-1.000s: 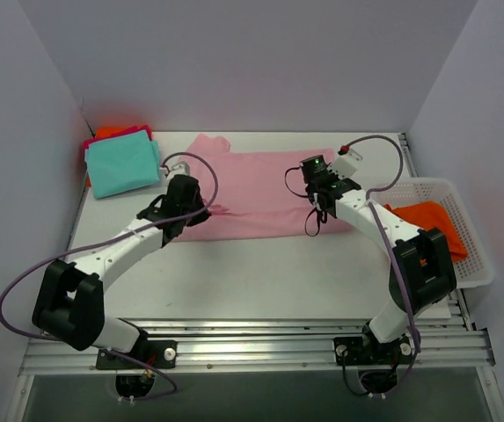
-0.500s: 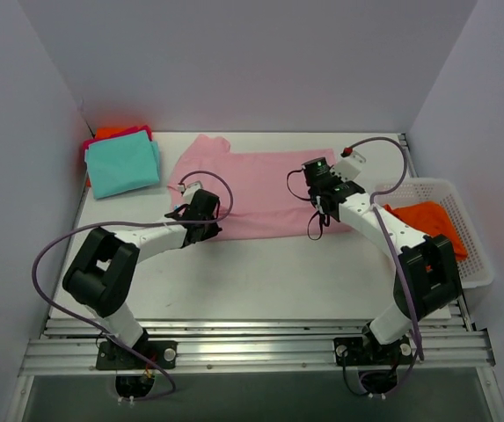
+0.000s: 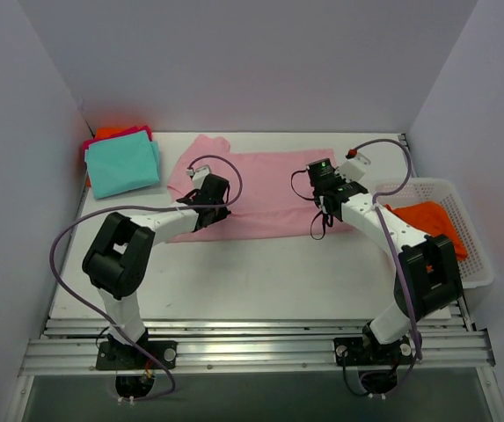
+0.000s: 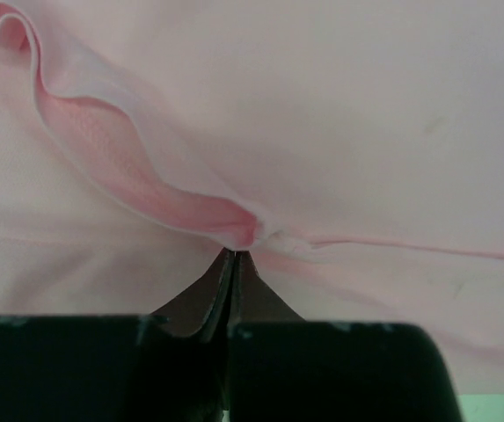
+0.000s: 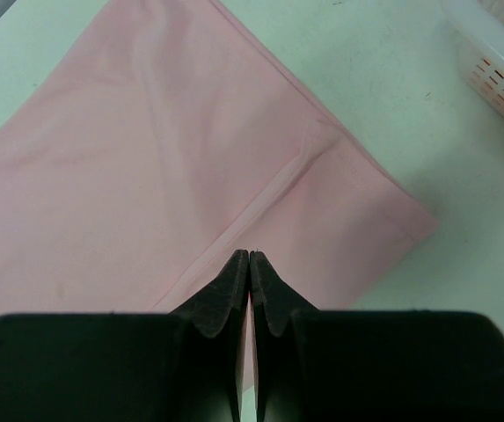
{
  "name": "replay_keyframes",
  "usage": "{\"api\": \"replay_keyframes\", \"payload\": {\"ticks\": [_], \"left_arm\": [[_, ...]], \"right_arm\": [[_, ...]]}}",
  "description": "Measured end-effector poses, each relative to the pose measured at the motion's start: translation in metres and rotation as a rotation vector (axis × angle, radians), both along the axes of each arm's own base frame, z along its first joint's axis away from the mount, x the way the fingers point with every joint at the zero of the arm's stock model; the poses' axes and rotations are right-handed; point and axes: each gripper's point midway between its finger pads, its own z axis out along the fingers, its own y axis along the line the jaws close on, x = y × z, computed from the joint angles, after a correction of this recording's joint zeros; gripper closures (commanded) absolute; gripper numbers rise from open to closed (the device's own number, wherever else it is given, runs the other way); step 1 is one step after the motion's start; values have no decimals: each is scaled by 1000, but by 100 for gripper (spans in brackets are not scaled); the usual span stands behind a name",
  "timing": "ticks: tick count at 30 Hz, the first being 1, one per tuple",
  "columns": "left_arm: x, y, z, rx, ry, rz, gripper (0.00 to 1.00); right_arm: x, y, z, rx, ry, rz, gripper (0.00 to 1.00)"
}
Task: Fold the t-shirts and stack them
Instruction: Fold the flattened tshirt in 1/3 of the way
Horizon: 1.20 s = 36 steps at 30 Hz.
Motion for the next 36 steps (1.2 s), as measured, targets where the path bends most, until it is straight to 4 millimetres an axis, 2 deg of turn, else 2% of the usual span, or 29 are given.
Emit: {"api": "replay_keyframes", "payload": {"ticks": [4,13,17,18,20,21,22,24,25,26,27,28,30,31,32,34,35,36], "left_arm": [[19,-3,5,-6,-20,10,98],[84,0,-10,16,-36,25,98],[122,-5,7,0,-89,2,98],[129,-5,17,-1,-112,-3,98],[135,-2,36,-2,-151,-8,97],[134,1,46,4,-168,-10,94],[131,5,58,9,-185,-13,83],[126,13,87,14,-228,-18,71],[125,17,105,8,-257,-21,57],[126,22,122,1,-288,-23,47],[127,27,138,-12,-319,-25,29],[130,34,154,-21,-345,-22,21],[143,52,179,-39,-392,-13,7],[153,64,191,-33,-412,-4,6],[163,74,199,-24,-423,13,6],[187,91,215,3,-428,48,6],[205,96,226,12,-445,60,6],[217,99,231,20,-452,65,6]], "right_arm": [[0,0,0,0,1,0,100],[0,0,-1,4,2,2,100],[-1,-2,-3,3,8,-1,100],[-1,-2,-4,2,9,-2,99],[-1,-3,-5,2,8,-2,88],[-1,-4,-6,-1,8,-2,67],[0,-4,-6,-1,2,1,54],[5,-3,-2,-14,-10,20,28],[8,-2,0,-22,-18,34,23],[11,-1,3,-35,-19,49,18],[20,2,9,-57,-26,71,16],[26,4,12,-65,-33,81,15],[52,13,22,-113,-34,119,13],[75,21,31,-146,-43,145,14],[96,30,37,-170,-53,171,20],[131,49,41,-220,-61,241,25],[143,58,39,-237,-60,275,15],[152,64,34,-248,-51,301,0]]}}
